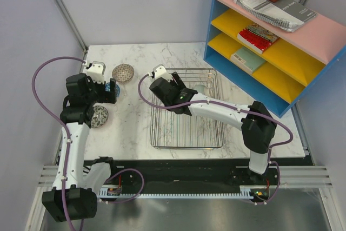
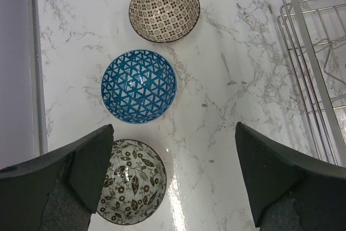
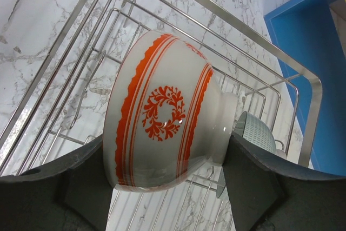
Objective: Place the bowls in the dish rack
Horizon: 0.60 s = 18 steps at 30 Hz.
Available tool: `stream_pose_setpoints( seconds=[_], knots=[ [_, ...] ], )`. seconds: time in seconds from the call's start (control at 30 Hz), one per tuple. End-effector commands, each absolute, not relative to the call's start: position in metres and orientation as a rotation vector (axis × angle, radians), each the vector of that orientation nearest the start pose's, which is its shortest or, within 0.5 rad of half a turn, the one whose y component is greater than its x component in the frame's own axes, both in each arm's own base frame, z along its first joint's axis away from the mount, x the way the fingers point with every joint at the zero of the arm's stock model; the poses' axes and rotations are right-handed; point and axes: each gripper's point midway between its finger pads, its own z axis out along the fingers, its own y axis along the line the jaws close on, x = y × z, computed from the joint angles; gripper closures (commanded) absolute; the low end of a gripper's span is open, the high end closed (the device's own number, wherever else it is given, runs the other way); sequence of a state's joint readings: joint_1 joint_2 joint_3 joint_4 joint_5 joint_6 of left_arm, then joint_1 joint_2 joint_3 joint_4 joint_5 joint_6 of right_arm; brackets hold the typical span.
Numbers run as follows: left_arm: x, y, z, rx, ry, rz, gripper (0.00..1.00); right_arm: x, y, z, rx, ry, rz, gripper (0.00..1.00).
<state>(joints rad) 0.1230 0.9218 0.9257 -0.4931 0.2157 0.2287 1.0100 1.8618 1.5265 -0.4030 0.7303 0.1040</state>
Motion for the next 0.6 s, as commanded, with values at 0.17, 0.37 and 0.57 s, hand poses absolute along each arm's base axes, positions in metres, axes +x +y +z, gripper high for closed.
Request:
stream_pose_setpoints(
  seconds=[0.17, 0.37, 0.57],
  knots=[
    [0.305, 0.007, 0.235, 0.239, 2.021, -0.020, 0.00, 0.355, 0.342, 0.196, -0.466, 1.958, -0.163, 1.00],
    [0.305, 0.007, 0.235, 0.241, 2.021, -0.022, 0.00, 0.357, 0.347, 0.179, -0.480, 1.984, -0.179, 1.00],
    [0.305, 0.005, 0.233, 0.247, 2.025, -0.034, 0.00, 0.359, 0.349, 0.170, -0.488, 1.994, -0.195, 1.00]
  ],
)
